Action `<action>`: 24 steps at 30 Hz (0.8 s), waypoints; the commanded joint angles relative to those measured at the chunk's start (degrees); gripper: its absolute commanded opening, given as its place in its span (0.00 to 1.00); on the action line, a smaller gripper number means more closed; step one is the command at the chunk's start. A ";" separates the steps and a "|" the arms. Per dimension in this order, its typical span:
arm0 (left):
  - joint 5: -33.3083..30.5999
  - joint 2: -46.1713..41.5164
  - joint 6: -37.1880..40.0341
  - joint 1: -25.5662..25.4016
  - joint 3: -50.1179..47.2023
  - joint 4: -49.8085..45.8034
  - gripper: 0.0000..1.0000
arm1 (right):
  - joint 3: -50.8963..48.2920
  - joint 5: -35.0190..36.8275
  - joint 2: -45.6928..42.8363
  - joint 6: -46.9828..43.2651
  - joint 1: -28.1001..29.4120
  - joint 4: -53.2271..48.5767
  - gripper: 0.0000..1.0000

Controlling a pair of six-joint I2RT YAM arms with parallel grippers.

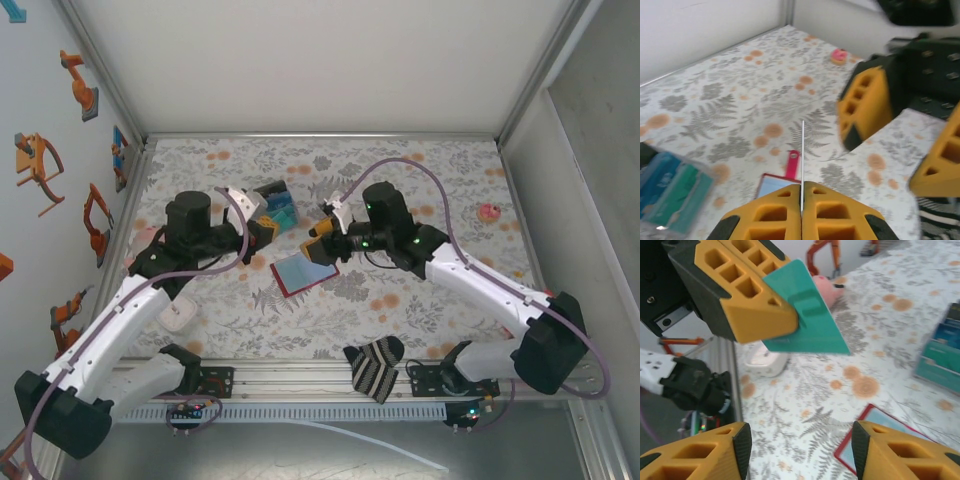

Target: Take the credit cards out of the card holder

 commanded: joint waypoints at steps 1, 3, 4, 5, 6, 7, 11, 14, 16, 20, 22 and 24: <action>-5.74 3.34 6.07 2.21 1.40 4.02 0.00 | 1.92 9.89 -1.74 -1.05 0.06 -3.70 0.58; -6.30 6.98 9.45 3.14 2.98 4.99 0.00 | 2.26 13.33 -1.79 -0.52 0.06 -4.73 0.58; -6.34 9.24 11.37 3.41 4.11 5.20 0.00 | 2.44 15.34 -1.72 -0.25 0.06 -5.25 0.58; -6.58 11.54 13.23 3.72 5.51 5.07 0.00 | 2.31 16.97 -1.71 0.08 0.06 -5.55 0.58; -6.75 13.62 14.62 3.94 6.77 4.87 0.00 | 2.29 18.21 -1.64 0.29 0.06 -5.82 0.58; -6.75 16.08 16.30 4.23 8.32 4.66 0.00 | 2.25 19.72 -1.64 0.36 0.06 -6.13 0.58; -4.60 24.38 21.55 5.48 13.48 4.12 0.00 | 2.00 24.20 -1.39 0.87 0.04 -7.18 0.58; -2.68 29.94 24.38 6.23 16.42 4.40 0.00 | 1.77 26.35 -1.38 1.28 0.06 -7.52 0.58; -2.64 33.09 26.19 6.44 18.02 4.35 0.00 | 1.50 27.20 -1.58 1.38 0.06 -7.49 0.58; -2.19 39.03 28.59 6.94 20.90 4.66 0.00 | 0.92 28.68 -1.98 1.47 0.06 -7.08 0.58; -1.43 41.77 30.02 7.18 22.23 4.44 0.00 | 1.03 29.55 -1.97 1.55 0.06 -7.42 0.58; -1.10 44.34 31.29 7.44 23.62 3.75 0.00 | 1.12 29.97 -2.01 1.46 0.08 -7.75 0.58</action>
